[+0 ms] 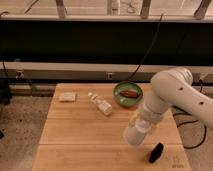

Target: Place the ceramic cup over the eraser

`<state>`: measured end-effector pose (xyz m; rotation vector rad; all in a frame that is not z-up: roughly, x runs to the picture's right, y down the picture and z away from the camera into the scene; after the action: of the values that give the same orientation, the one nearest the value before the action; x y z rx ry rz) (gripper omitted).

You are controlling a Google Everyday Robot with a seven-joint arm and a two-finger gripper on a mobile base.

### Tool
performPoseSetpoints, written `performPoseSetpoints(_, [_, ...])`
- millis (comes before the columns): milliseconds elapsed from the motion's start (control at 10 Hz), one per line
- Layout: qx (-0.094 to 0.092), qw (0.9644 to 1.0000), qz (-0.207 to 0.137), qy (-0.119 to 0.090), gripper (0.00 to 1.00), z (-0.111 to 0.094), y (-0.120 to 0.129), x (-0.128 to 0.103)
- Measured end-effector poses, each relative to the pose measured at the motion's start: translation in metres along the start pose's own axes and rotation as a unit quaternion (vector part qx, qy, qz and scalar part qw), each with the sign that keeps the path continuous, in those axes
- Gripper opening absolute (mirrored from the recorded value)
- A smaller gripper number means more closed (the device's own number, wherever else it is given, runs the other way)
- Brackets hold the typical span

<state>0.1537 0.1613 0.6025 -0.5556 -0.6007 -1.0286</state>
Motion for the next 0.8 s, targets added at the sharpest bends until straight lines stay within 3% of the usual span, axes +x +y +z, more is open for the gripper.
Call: performPoseSetpoints(800, [-0.029, 0.9976, 0.061, 0.018, 0.02, -0.024, 0.054, 0.02])
